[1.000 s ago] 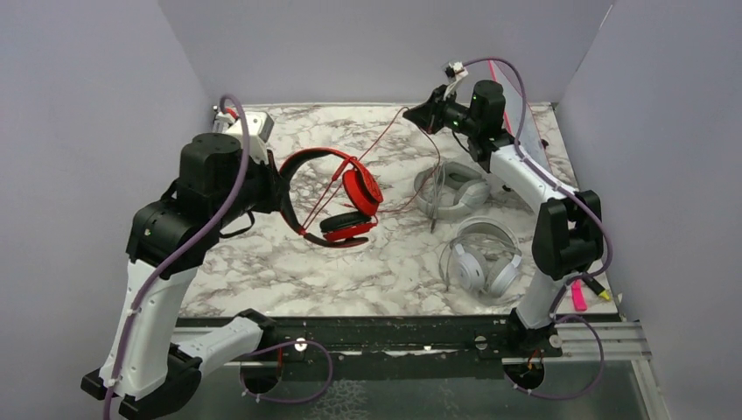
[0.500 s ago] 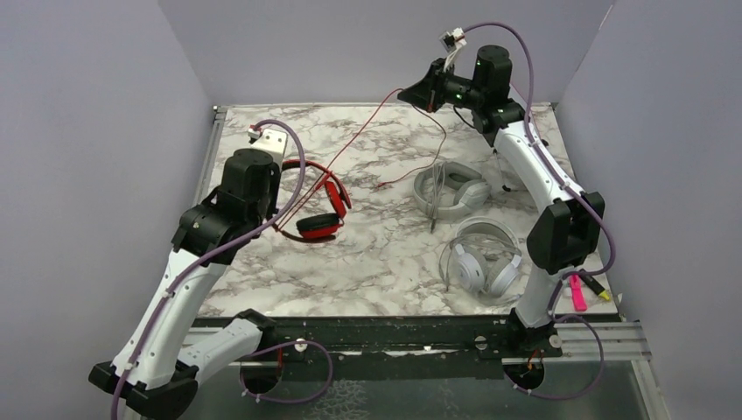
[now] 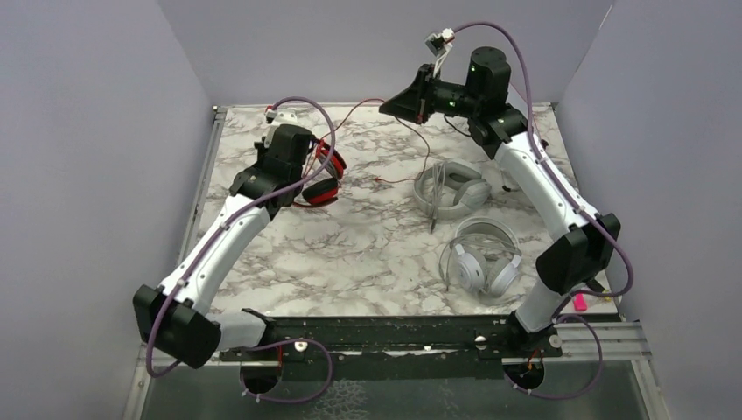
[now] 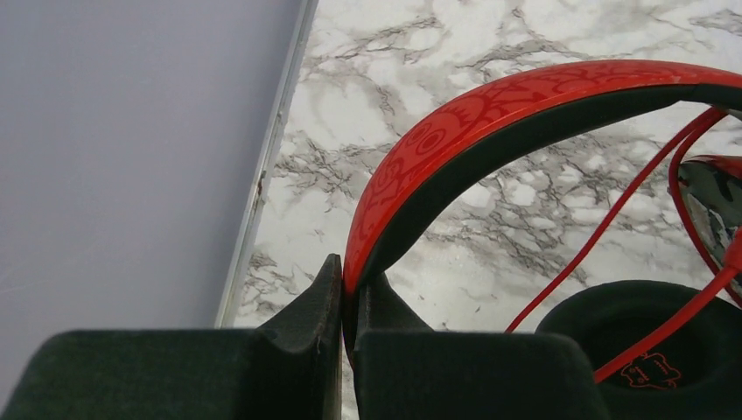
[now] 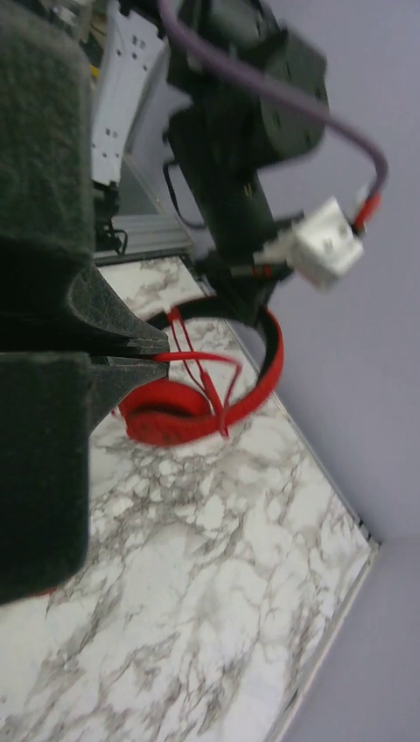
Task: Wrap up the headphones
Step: Wrap the headphones cable around the headphones.
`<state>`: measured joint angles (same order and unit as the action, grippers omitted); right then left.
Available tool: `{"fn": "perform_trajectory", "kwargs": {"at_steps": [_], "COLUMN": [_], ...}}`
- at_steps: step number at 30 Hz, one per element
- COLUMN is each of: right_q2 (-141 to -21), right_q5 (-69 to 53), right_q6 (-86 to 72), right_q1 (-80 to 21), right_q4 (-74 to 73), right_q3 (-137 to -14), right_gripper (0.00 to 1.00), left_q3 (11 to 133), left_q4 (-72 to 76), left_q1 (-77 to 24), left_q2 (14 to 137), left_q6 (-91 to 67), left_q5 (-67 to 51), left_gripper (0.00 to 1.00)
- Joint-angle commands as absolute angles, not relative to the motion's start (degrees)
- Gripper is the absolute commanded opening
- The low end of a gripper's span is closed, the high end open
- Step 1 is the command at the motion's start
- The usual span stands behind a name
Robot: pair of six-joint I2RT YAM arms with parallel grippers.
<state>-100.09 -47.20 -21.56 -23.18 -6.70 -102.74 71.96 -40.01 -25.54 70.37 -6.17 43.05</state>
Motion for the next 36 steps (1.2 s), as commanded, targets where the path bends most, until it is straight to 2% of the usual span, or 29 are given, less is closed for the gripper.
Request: {"fn": "perform_trajectory", "kwargs": {"at_steps": [1,4,7,17,29,36], "right_q2": [-92.0,-86.7,-83.5,-84.3,-81.8,-77.7], "right_q5": [-50.0,-49.8,-49.1,-33.1,-16.8,-2.0], "right_q6": [-23.3,-24.4,-26.3,-26.2,-25.9,-26.8], "right_q1": [-27.0,-29.5,-34.2,-47.6,-49.3,-49.3], "right_q4": [-6.9,-5.4,-1.5,14.1,43.4,47.0], "right_q3": [-99.3,-94.9,-89.9,-73.2,-50.9,-43.4], "right_gripper": [0.01,0.01,0.01,0.01,0.01,0.01], "left_q3": [74.8,78.1,82.8,99.3,103.1,102.7], "left_q4": [-31.5,-30.4,-30.2,-30.0,-26.7,-24.6], "left_q1": [-21.2,-19.5,-16.6,-16.6,-15.9,-15.8], "left_q2": [76.6,81.7,86.4,89.5,83.2,80.9], "left_q6": [-14.2,-16.8,-22.4,-40.3,-49.4,-52.8], "left_q5": [44.8,44.1,36.7,17.1,-3.1,-14.2], "left_gripper": [0.0,0.0,0.0,0.0,0.0,0.0]}}
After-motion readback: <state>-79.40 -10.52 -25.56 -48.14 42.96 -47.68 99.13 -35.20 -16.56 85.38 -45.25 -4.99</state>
